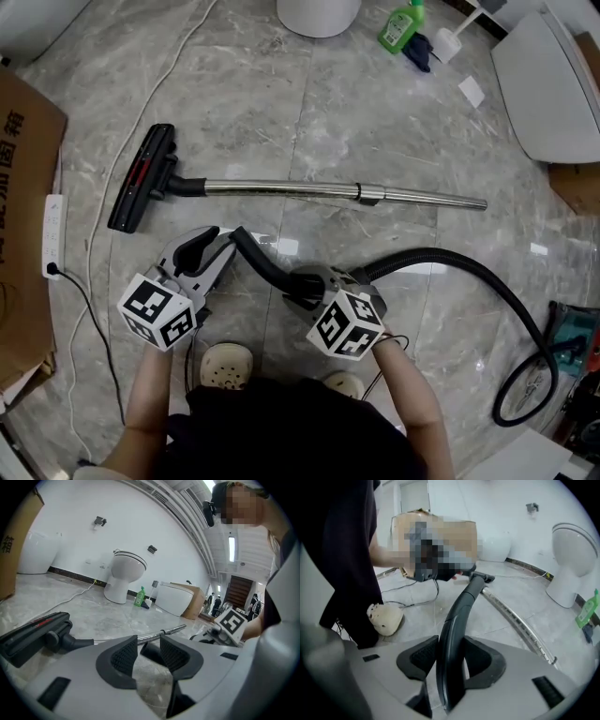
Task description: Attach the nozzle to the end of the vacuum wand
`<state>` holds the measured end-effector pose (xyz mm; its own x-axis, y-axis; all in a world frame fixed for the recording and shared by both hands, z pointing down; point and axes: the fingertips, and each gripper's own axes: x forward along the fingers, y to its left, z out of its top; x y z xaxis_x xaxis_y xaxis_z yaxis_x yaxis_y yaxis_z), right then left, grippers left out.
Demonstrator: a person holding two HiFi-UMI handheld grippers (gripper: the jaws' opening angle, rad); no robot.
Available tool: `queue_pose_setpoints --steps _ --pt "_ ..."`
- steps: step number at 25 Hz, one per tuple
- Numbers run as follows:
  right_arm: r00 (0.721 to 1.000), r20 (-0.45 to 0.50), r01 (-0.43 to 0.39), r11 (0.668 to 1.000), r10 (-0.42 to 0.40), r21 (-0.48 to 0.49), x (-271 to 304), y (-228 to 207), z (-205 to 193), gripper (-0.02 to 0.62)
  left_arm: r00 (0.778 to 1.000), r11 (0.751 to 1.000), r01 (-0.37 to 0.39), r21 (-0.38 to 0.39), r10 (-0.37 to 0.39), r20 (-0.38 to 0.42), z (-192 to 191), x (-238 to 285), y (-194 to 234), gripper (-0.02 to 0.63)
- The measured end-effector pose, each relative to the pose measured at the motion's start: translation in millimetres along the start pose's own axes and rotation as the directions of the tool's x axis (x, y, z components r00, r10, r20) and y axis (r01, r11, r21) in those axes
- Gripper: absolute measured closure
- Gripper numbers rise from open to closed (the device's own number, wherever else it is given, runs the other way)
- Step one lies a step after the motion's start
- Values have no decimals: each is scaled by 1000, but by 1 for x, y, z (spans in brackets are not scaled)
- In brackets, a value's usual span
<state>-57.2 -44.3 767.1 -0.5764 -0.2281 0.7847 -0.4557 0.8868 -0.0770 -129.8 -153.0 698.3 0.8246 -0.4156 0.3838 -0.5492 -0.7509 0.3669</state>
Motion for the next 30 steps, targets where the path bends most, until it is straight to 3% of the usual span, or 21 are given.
queue_pose_setpoints --steps 4,7,10,15,18,21,23,26,29,30 --pt "991 136 5 998 -14 68 -40 -22 24 419 998 998 61 -14 -61 -16 -2 -1 -10 427" --pt "982 188 -17 995 -2 102 -70 -33 23 419 989 988 147 49 -146 -27 11 10 -30 391" --pt "978 210 -16 986 -19 166 -107 -49 2 420 975 966 222 131 -219 -37 31 26 -49 362" --pt "979 171 60 956 -113 287 -166 -76 -62 420 942 923 336 187 -333 -50 51 61 -85 360" --pt "977 196 13 943 -83 333 -192 -73 -81 420 918 885 396 245 -388 -82 56 82 -115 356" --pt "973 225 -119 936 44 331 -204 -58 -87 420 873 796 483 366 -469 -131 61 100 -151 326" --pt "962 235 -212 918 136 335 -211 -52 -90 420 841 707 525 475 -516 -163 63 110 -171 294" --pt "938 240 -322 881 249 346 -220 -44 -93 420 811 569 557 605 -531 -246 61 121 -187 272" --pt "909 225 -412 842 351 348 -225 -35 -92 420 775 422 601 679 -516 -365 53 129 -200 268" --pt "899 217 -435 830 379 349 -226 -32 -91 420 761 387 614 688 -522 -385 53 131 -206 268"
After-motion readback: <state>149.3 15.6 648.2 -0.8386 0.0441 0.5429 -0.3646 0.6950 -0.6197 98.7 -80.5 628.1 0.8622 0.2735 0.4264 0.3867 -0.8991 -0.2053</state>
